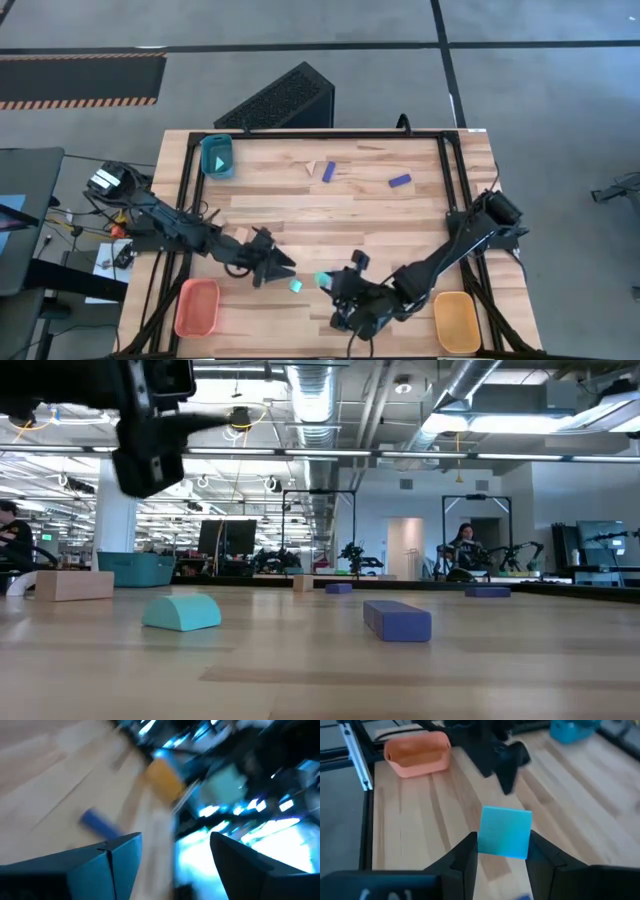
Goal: Sort & place blocks by color
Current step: Put the right light blue block into the blue bin
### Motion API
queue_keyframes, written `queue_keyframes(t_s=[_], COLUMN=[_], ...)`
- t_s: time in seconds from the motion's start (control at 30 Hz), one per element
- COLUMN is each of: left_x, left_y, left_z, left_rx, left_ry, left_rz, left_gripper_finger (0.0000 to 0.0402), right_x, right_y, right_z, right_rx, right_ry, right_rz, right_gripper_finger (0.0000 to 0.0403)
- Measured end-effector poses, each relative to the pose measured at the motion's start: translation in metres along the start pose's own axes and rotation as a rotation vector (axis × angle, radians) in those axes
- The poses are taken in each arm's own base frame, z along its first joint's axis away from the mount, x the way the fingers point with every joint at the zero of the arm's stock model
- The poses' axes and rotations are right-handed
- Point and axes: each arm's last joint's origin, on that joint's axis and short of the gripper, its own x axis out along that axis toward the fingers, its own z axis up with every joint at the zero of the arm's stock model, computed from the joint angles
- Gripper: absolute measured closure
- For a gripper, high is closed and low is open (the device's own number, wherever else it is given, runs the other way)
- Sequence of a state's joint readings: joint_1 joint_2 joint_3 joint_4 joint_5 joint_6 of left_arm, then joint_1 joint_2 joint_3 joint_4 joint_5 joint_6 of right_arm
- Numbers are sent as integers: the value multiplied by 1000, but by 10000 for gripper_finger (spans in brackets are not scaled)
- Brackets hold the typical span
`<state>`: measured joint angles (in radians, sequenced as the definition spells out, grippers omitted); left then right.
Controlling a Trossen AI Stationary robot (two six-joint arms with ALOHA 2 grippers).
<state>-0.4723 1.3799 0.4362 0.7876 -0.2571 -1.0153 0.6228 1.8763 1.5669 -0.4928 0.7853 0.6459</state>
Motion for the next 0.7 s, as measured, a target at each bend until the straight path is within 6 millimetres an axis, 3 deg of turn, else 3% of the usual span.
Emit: queue_keyframes(t_s=[0.37, 0.7], left_x=[9, 12], left_y=[-22, -24], left_z=[16, 24], left_rx=[23, 16], left_ry=[-67, -97], left_rz=[-90, -91], left_gripper_finger=[65, 75], right_x=[27, 34], right_y=[-18, -23], right_z=[23, 35], right_rx=[-117, -227], right_ry=[-20, -81], right_rz=[50, 57], right_gripper_finger=[261, 256])
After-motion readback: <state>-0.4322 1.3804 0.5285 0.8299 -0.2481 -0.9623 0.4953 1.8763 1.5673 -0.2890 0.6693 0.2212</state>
